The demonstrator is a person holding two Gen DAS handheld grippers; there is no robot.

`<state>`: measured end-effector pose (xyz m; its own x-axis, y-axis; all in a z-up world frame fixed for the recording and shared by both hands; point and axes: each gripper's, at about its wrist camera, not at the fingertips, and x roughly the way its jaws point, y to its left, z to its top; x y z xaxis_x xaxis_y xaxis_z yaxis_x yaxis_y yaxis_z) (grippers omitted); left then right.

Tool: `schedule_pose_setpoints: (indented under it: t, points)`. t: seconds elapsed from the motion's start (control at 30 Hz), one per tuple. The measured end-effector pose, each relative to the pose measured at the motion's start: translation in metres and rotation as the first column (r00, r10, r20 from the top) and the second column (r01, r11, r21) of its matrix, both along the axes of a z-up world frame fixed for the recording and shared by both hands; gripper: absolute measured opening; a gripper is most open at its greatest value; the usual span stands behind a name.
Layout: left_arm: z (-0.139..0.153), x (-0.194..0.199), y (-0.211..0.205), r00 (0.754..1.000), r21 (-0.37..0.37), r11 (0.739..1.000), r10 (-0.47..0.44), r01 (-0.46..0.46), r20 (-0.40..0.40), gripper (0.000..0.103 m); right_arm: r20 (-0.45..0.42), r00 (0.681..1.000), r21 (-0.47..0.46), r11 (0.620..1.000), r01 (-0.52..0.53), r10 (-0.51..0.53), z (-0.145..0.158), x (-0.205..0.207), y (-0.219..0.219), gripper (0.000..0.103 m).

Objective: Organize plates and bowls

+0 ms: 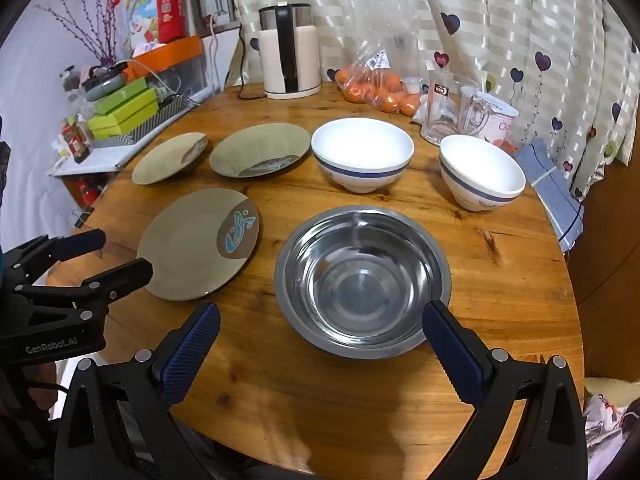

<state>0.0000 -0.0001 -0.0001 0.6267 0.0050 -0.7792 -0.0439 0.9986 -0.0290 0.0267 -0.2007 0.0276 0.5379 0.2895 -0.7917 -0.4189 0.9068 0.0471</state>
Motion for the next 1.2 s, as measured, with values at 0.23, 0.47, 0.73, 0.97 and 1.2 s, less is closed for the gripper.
schedule_pose_setpoints:
  t: [0.23,0.47,0.73,0.97,1.2]
  points:
    - [0.003,-0.002,-0.003,1.000,-0.019,1.000,-0.012,0.012,0.008,0.086,0.000,1.000,0.003,1.000,0.000,0.000,0.002,0.000,-0.001,0.102]
    - [0.003,-0.004,0.002,0.999,-0.024,0.999,-0.032,0.032,-0.004,0.086,0.000,1.000,0.007,1.000,0.004,-0.004,0.004,0.002,-0.003,0.102]
    - [0.000,-0.003,0.006,0.999,-0.049,0.998,-0.032,0.031,-0.016,0.086,0.004,1.000,0.010,1.000,-0.001,0.001,0.004,0.002,-0.004,0.102]
    - [-0.001,-0.001,0.015,0.999,-0.079,0.997,-0.024,0.022,-0.026,0.086,0.006,1.000,0.014,1.000,-0.014,0.014,0.007,-0.002,0.001,0.102]
    - [-0.006,0.001,0.018,0.999,-0.079,0.997,-0.003,-0.001,-0.051,0.086,0.011,1.000,0.030,0.999,-0.028,0.028,0.010,-0.004,0.003,0.102]
